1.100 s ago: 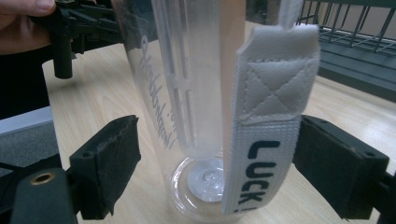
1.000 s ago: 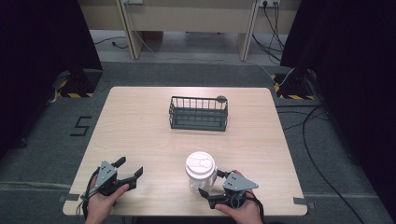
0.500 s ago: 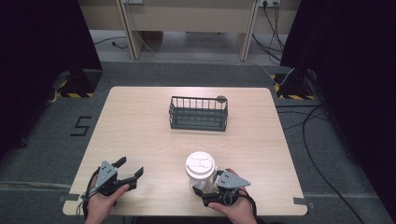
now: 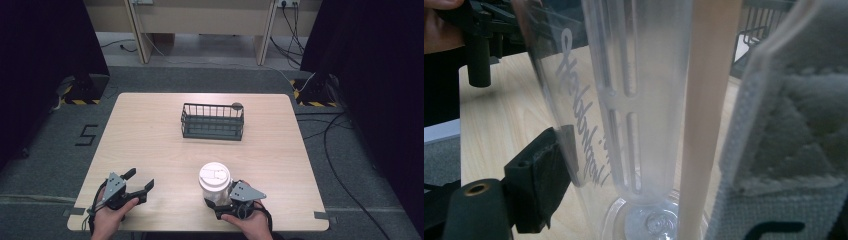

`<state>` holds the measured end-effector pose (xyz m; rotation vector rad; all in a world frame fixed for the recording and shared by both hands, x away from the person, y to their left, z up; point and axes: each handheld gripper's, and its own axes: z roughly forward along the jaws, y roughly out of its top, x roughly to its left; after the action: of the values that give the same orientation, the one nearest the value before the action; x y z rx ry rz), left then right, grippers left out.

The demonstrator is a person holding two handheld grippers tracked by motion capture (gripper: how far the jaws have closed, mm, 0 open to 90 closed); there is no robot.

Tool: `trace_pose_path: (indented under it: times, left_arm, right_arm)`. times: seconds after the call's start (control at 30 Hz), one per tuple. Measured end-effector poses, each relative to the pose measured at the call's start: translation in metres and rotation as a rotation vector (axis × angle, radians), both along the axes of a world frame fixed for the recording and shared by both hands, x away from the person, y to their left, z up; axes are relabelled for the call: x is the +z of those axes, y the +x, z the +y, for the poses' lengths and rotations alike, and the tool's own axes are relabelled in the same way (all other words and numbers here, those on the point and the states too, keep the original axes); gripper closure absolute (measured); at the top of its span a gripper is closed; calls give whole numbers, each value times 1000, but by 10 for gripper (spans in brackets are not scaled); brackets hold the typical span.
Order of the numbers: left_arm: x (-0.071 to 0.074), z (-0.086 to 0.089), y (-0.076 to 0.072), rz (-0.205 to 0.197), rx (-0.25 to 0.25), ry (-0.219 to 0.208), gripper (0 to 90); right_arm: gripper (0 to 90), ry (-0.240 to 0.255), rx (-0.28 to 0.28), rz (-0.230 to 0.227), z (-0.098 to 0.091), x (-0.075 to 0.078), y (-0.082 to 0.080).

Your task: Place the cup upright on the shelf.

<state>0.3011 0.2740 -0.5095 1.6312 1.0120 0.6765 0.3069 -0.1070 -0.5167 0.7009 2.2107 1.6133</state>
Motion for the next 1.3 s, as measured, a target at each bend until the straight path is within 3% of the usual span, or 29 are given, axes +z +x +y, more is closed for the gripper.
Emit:
trace_pose_path:
  times: [0.13,0.33,1.3]
  left_arm:
    - [0,0,0,-1,1,-1,177]
    - [0,0,0,3,-1,-1,178]
    - [-1,1,0,5,-1,-6,179]
  right_arm:
    - [182,-9,0,-2,0,1,0]
    - [185,-2,-6,38,-2,6,2]
    - [186,25,-80,-8,-12,33,25]
